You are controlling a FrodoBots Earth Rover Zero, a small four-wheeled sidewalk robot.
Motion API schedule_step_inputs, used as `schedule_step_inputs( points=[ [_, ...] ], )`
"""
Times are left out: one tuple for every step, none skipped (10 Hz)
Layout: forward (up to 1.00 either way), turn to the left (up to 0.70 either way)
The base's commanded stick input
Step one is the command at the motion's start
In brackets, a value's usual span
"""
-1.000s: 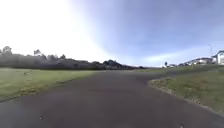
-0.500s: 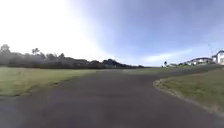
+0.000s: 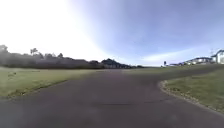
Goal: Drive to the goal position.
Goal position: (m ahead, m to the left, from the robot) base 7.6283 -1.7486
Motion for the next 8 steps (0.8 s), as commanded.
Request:
schedule_step_inputs(
  points=[
    [1.00, 0.00],
    [1.00, 0.00],
    [1.00, 0.00],
    [1.00, 0.00],
    [1.00, 0.00],
    [1.00, 0.00],
    [1.00, 0.00],
    [1.00, 0.00]
  ],
)
